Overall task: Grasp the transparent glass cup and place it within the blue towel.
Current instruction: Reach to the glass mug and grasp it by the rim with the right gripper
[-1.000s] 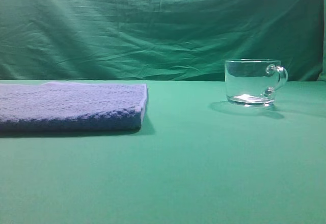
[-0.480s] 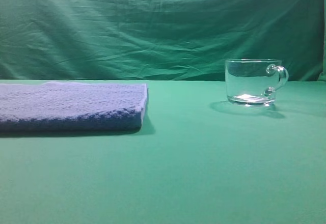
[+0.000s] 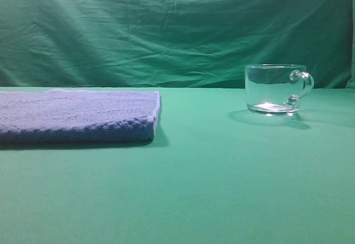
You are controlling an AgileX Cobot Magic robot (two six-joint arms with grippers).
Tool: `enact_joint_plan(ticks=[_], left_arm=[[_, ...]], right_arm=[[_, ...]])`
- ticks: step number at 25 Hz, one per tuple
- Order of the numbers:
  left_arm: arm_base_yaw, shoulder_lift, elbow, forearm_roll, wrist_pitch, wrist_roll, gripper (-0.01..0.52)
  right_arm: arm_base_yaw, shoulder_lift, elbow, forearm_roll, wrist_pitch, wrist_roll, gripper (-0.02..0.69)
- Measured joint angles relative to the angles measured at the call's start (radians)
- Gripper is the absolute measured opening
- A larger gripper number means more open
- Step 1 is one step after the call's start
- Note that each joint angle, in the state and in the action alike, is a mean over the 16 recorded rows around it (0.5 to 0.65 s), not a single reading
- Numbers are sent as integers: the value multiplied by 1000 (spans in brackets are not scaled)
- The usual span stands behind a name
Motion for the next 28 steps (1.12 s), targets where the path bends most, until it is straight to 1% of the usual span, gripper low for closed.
enact_joint_plan(ticks=[5, 10, 12, 14, 17, 25, 28], left_arm=[[0, 0, 0, 0, 0, 0, 0], [0, 0, 0, 0, 0, 0, 0], [0, 0, 0, 0, 0, 0, 0], [0, 0, 0, 0, 0, 0, 0], [0, 0, 0, 0, 0, 0, 0], [0, 0, 0, 0, 0, 0, 0], [0, 0, 0, 0, 0, 0, 0]], right_arm=[[9, 194, -138, 1, 97, -41, 0], [54, 354, -264, -11, 170, -66, 0], [77, 410, -309, -17, 186, -68, 6], [100, 461, -351, -24, 196, -69, 26], [135, 527, -404, -36, 202, -68, 98], [186, 667, -499, -52, 186, -67, 407], [187, 712, -515, -50, 165, -67, 486]])
